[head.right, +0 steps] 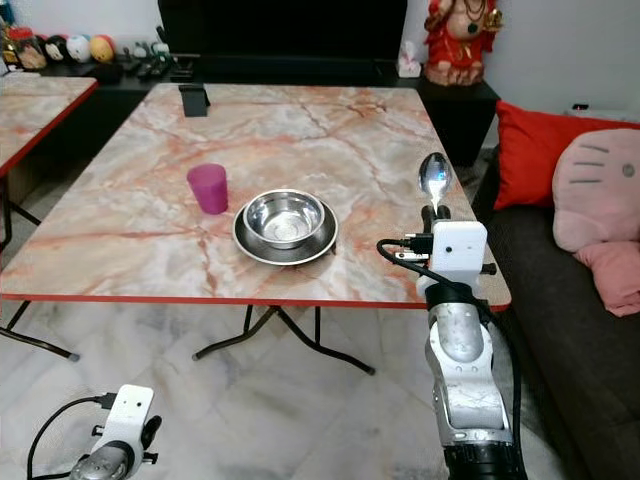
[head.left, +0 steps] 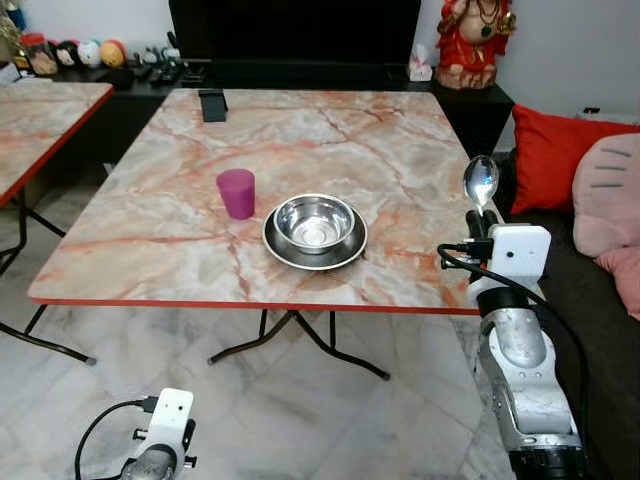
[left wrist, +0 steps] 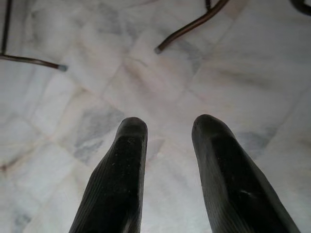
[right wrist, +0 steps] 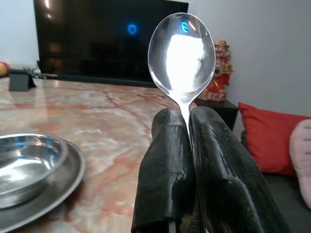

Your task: Setting the table

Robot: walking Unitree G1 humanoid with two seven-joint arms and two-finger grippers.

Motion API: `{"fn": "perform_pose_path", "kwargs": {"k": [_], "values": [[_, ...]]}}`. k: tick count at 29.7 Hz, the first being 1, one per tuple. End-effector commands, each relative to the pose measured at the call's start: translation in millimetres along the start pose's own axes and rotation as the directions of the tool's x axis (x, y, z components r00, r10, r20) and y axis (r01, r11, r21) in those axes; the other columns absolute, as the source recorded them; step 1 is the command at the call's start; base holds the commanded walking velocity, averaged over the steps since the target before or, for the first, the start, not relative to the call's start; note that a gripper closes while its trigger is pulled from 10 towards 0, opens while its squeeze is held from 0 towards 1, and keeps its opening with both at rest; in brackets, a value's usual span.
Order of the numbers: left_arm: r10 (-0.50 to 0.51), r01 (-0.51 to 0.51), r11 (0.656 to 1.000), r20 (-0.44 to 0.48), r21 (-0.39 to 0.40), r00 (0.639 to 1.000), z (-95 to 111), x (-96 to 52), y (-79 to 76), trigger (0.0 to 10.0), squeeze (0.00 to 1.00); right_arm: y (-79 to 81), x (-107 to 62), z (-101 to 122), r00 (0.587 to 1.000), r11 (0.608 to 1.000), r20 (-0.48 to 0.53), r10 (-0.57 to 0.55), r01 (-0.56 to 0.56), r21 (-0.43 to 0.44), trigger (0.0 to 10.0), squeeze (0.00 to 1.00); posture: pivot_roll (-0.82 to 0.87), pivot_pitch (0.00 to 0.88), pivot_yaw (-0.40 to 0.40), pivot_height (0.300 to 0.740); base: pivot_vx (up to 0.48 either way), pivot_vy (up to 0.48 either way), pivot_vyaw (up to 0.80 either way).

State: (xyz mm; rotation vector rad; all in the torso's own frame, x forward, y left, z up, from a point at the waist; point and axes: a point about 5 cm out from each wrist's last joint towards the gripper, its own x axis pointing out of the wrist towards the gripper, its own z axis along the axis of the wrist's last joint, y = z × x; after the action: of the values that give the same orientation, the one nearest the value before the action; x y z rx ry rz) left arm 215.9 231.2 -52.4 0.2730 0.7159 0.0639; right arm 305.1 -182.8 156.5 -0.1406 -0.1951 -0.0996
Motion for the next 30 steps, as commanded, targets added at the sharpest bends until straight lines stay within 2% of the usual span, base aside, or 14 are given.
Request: {"fn": "perform_pose_path", "kwargs": {"k": [1,5,8,14,23,27,30], "values": [[-0.007,0.007,1.0,-0.021,0.01,1.0,-5,-1.4,1.8,10.0,0.0,-1.6,2.5,4,1.0,0.999,0.015,-0.022,0.021,0.024,10.0,0.0,0.01,0.004,0.017,0.74,0.0,0.0,0.0],[-0.012,0.013,0.999,-0.024,0.03,1.0,-5,-1.1,5.8,10.0,0.0,0.7,3.4,3,0.999,0.999,0.016,-0.039,0.038,0.034,10.0,0.0,0.01,0.0,0.038,0.74,0.0,0.0,0.0],[-0.011,0.012,0.999,-0.008,0.042,1.0,4,1.8,12.3,10.0,0.0,4.1,2.1,0,0.999,0.998,0.006,-0.042,0.042,0.047,10.0,0.0,0.01,0.0,0.055,0.74,0.0,0.0,0.0],[-0.009,0.009,0.999,0.011,0.041,1.0,13,4.5,12.6,10.0,0.0,8.0,-0.2,-2,0.999,0.997,-0.004,-0.046,0.046,0.063,10.0,0.0,0.01,0.0,0.043,0.74,0.0,0.0,0.0],[0.002,-0.001,1.0,0.008,-0.016,1.0,9,3.1,12.3,10.0,0.0,10.1,2.4,-2,0.999,0.998,-0.004,-0.034,0.034,0.061,10.0,0.0,0.02,0.0,0.037,0.74,0.0,0.0,0.0],[0.009,-0.009,1.0,-0.002,-0.007,1.0,5,2.0,16.8,10.0,0.0,12.6,2.1,-2,1.0,0.998,-0.003,-0.029,0.029,0.064,10.0,0.0,0.02,0.0,0.04,0.74,0.0,0.4,0.0],[0.004,-0.004,1.0,-0.002,0.007,1.0,6,2.0,16.7,10.0,0.0,12.3,1.5,-3,1.0,0.998,-0.004,-0.029,0.029,0.064,10.0,0.0,0.01,0.0,0.039,0.74,0.0,0.0,0.0]]}}
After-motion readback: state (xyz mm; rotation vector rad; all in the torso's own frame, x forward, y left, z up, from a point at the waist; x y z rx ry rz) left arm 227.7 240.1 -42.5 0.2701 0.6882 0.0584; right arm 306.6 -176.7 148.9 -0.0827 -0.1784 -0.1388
